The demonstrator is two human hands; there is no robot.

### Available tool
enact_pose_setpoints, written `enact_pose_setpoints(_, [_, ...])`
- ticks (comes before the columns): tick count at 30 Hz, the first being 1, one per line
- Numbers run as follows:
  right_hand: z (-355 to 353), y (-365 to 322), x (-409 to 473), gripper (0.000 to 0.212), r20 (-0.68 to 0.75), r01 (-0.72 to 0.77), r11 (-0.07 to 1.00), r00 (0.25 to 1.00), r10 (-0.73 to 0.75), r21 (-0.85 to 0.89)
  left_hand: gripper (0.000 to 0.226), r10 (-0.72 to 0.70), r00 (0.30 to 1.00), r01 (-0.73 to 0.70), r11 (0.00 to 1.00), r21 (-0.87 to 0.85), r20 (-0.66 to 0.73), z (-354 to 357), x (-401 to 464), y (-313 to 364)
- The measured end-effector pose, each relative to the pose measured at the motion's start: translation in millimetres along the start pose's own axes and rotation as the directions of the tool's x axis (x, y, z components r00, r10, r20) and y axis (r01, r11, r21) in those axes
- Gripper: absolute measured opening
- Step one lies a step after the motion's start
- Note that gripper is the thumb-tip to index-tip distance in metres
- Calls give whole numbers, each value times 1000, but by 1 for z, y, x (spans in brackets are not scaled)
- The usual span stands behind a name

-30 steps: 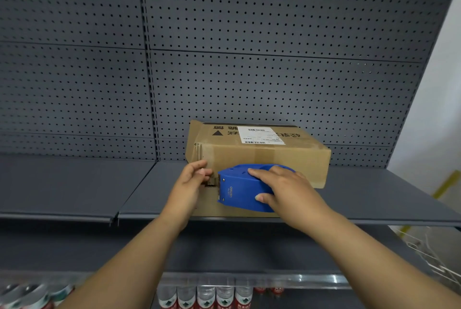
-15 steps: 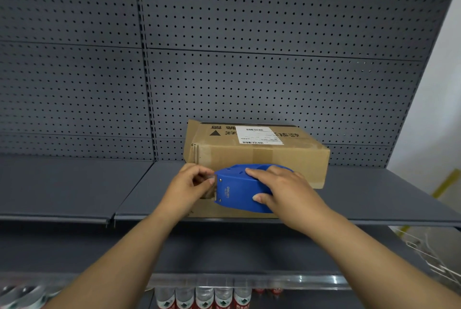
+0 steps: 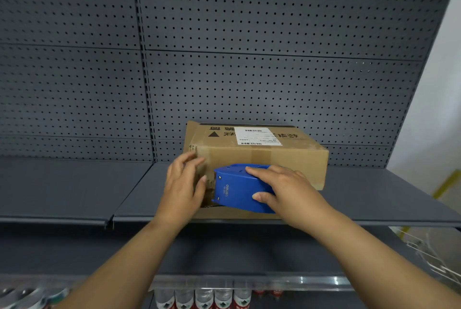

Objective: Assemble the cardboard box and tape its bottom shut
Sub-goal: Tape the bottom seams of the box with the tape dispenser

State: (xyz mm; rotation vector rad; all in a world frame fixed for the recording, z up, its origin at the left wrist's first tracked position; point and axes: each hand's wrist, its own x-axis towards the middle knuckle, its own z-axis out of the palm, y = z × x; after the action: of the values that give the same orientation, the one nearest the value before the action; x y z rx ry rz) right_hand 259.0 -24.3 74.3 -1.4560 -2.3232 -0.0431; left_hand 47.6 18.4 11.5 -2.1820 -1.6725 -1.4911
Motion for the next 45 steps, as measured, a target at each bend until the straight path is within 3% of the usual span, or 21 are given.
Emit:
enact_pose_setpoints(2, [-2, 1, 0, 54, 13, 3, 1000, 1000, -4, 7, 63, 131, 989, -136, 987, 84, 64, -9, 3, -6])
enact_pose_setpoints(4, [-4, 3, 1, 54, 24, 2, 1000, 1000, -2, 17, 94, 229, 944, -278, 940, 196, 240, -21, 9, -14])
enact_pose_setpoints(7, [-8, 5, 2, 54, 35, -5, 999, 999, 4, 39, 131, 205, 838, -430, 818, 381, 506, -41, 18, -27])
enact_pose_setpoints(10, [-10, 7, 3, 54, 41, -7, 998, 999, 5, 66, 141, 229, 810, -525, 693, 494, 540, -47, 22, -40])
enact_pose_setpoints(21, [-18, 7, -2, 53, 52, 18, 995, 998, -23, 99, 137, 266, 822, -559, 549, 621, 504, -33, 37, -34])
enact_pose_setpoints(29, [-9, 0, -3, 53, 55, 19, 997, 998, -23, 79, 126, 352, 810, -585, 541, 604, 470, -34, 39, -50])
enact_pose_setpoints(37, [6, -16, 3, 54, 75, 59, 994, 995, -66, 90, 106, 305, 855, -517, 562, 646, 419, -47, 37, -65])
enact_pose_setpoints(45, [16, -21, 15, 54, 109, 67, 987, 991, -83, 143, 99, 337, 890, -455, 615, 644, 306, -42, 31, -70])
